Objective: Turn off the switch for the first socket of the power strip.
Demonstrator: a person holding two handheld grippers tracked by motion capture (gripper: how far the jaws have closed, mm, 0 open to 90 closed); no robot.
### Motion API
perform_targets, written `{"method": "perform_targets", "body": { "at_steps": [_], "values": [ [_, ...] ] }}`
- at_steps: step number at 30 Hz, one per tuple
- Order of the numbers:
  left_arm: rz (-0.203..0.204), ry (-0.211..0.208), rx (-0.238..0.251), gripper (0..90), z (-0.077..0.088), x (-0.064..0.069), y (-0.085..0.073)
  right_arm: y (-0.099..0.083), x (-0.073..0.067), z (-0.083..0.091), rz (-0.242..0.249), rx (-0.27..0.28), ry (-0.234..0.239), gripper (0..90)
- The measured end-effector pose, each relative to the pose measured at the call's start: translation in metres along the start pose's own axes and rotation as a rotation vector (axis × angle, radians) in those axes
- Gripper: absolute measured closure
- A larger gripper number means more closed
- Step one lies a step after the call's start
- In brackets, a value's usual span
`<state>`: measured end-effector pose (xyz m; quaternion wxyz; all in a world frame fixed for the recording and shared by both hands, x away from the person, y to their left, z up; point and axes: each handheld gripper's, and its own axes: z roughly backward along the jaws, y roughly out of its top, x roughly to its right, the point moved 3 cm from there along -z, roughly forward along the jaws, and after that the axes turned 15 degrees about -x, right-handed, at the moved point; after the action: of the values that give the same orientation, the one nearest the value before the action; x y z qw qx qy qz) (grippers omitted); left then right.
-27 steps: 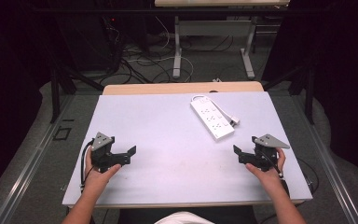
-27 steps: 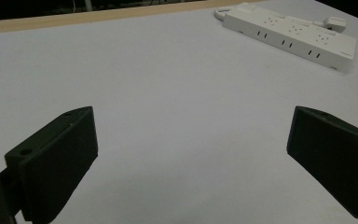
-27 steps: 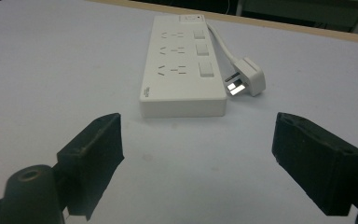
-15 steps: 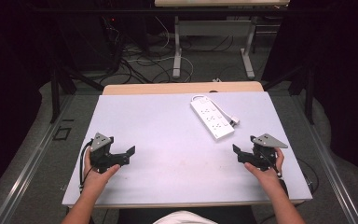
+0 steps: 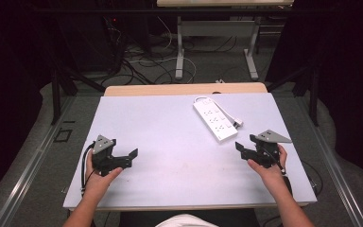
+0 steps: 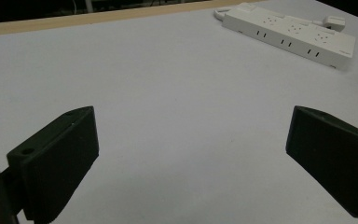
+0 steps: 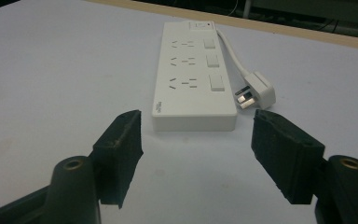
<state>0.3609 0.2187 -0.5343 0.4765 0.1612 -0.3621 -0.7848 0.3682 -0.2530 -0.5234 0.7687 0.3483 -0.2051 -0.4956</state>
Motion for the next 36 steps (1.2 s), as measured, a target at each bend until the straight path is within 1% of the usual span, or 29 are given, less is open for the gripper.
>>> {"method": "perform_targets", "body": {
  "at_steps": [1, 2, 4, 5, 6, 8, 9, 10, 11, 12, 16, 20, 23, 24, 25, 26, 28, 30, 31, 32, 34, 35, 36],
  "values": [
    [-0.006, 0.003, -0.003, 2.8, 0.000, 0.000, 0.000, 0.003, -0.001, -0.001, 0.008, -0.013, 0.011, 35.3],
    [-0.009, 0.004, -0.003, 2.9, 0.000, -0.001, 0.000, 0.005, -0.002, -0.001, 0.012, -0.022, 0.001, 35.8],
    [-0.010, 0.002, -0.008, 3.0, 0.001, -0.001, 0.000, 0.007, -0.003, -0.001, 0.019, -0.026, 0.010, 36.3],
    [0.001, -0.003, -0.007, 3.0, 0.001, 0.000, -0.001, 0.012, -0.004, -0.001, 0.037, -0.032, 0.005, 37.0],
    [0.002, 0.001, -0.004, 3.0, 0.001, 0.000, -0.001, 0.012, -0.004, -0.001, 0.037, -0.032, 0.005, 37.0],
    [0.005, 0.004, -0.001, 3.1, 0.000, 0.000, -0.001, 0.017, -0.005, 0.001, 0.048, -0.037, 0.015, 37.0],
    [-0.002, 0.009, -0.002, 3.2, 0.001, -0.001, -0.001, 0.020, -0.006, 0.001, 0.048, -0.035, 0.021, 37.0],
    [0.005, 0.000, -0.007, 3.2, 0.001, 0.000, -0.001, 0.026, -0.005, 0.002, 0.065, -0.041, 0.021, 37.0],
    [0.005, 0.001, -0.006, 3.2, 0.001, -0.001, -0.001, 0.026, -0.005, 0.002, 0.065, -0.041, 0.021, 37.0],
    [0.006, 0.000, -0.006, 3.2, 0.001, -0.001, -0.001, 0.032, -0.005, 0.002, 0.066, -0.045, 0.017, 37.0],
    [0.006, 0.000, -0.005, 3.5, 0.001, -0.001, -0.001, 0.042, -0.003, 0.002, 0.055, -0.055, 0.040, 37.0],
    [0.006, 0.004, -0.003, 3.7, 0.001, -0.001, -0.001, 0.049, -0.001, 0.003, 0.051, -0.059, 0.044, 37.0],
    [0.007, 0.003, 0.002, 4.0, 0.001, 0.000, -0.001, 0.057, 0.002, 0.003, 0.049, -0.075, 0.046, 37.0],
    [-0.003, 0.009, 0.002, 4.0, 0.001, -0.001, -0.001, 0.057, 0.002, 0.003, 0.049, -0.075, 0.046, 37.0],
    [0.001, 0.007, 0.002, 4.1, 0.001, 0.000, -0.001, 0.062, 0.004, 0.002, 0.047, -0.082, 0.045, 37.0],
    [0.006, 0.004, 0.002, 4.1, 0.001, 0.000, -0.001, 0.062, 0.004, 0.002, 0.047, -0.082, 0.045, 37.0],
    [0.004, 0.004, 0.002, 4.3, 0.001, 0.000, -0.001, 0.068, 0.006, 0.001, 0.057, -0.086, 0.036, 37.0],
    [0.002, 0.005, 0.000, 4.4, 0.001, 0.000, -0.001, 0.071, 0.007, -0.001, 0.054, -0.093, 0.040, 37.1],
    [-0.007, 0.010, -0.001, 4.5, 0.001, 0.000, -0.001, 0.072, 0.008, -0.003, 0.057, -0.096, 0.039, 37.1],
    [-0.001, 0.007, 0.000, 4.5, 0.001, 0.000, -0.001, 0.072, 0.008, -0.003, 0.057, -0.096, 0.039, 37.1],
    [-0.009, 0.006, -0.009, 4.7, 0.001, 0.000, -0.001, 0.075, 0.008, -0.005, 0.067, -0.105, 0.040, 37.2],
    [-0.010, 0.006, -0.007, 4.9, 0.001, 0.000, -0.001, 0.079, 0.008, -0.008, 0.079, -0.112, 0.034, 37.2],
    [-0.011, 0.005, -0.007, 4.9, 0.001, 0.000, -0.001, 0.079, 0.008, -0.008, 0.079, -0.112, 0.034, 37.2]
  ]
}}
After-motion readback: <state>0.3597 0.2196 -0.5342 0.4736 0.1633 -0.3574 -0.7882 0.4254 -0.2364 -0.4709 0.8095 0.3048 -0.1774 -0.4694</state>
